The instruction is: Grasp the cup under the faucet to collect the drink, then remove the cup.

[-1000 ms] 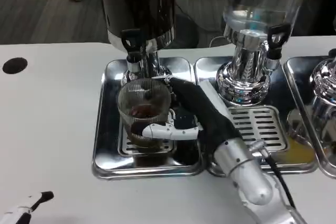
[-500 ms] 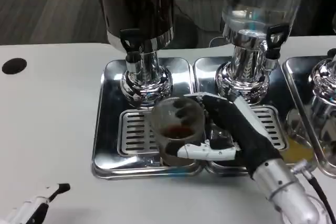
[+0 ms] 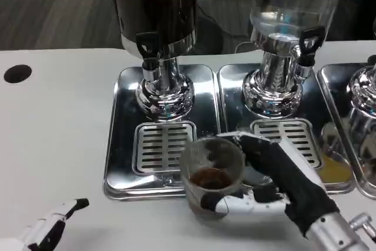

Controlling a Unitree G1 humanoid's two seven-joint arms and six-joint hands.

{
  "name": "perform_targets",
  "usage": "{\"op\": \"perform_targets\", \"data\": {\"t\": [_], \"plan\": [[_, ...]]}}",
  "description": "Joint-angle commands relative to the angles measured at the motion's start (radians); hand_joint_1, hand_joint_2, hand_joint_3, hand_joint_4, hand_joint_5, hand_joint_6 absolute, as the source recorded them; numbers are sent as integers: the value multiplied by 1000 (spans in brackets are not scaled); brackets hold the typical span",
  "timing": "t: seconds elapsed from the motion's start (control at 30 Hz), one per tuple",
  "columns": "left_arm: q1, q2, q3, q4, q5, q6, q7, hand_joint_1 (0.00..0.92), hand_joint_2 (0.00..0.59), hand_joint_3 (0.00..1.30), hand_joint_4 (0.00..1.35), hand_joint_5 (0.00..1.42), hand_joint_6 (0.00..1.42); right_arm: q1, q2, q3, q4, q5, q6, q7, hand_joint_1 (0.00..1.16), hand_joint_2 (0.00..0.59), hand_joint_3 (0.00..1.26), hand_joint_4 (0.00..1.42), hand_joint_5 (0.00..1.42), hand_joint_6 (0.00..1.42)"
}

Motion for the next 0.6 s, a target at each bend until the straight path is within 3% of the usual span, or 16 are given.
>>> {"op": "perform_targets", "data": {"t": [0.03, 0.27, 0.6], "plan": [[-6, 9, -25, -9, 24, 22, -19, 0, 52, 228, 198, 243, 399, 44, -16, -26, -48, 48, -105, 6, 799, 89, 491, 489, 494, 420], [-16, 6, -67, -42, 58, 59, -35, 0, 52, 228, 198, 243, 401, 109, -56, -73, 3, 92, -238, 21, 802, 95, 492, 491, 494, 425], [-6, -2, -120, -77, 101, 95, -32, 0, 52, 227, 198, 252, 410, 126, -98, -142, 121, 125, -372, 37, 806, 99, 492, 491, 494, 428]]}}
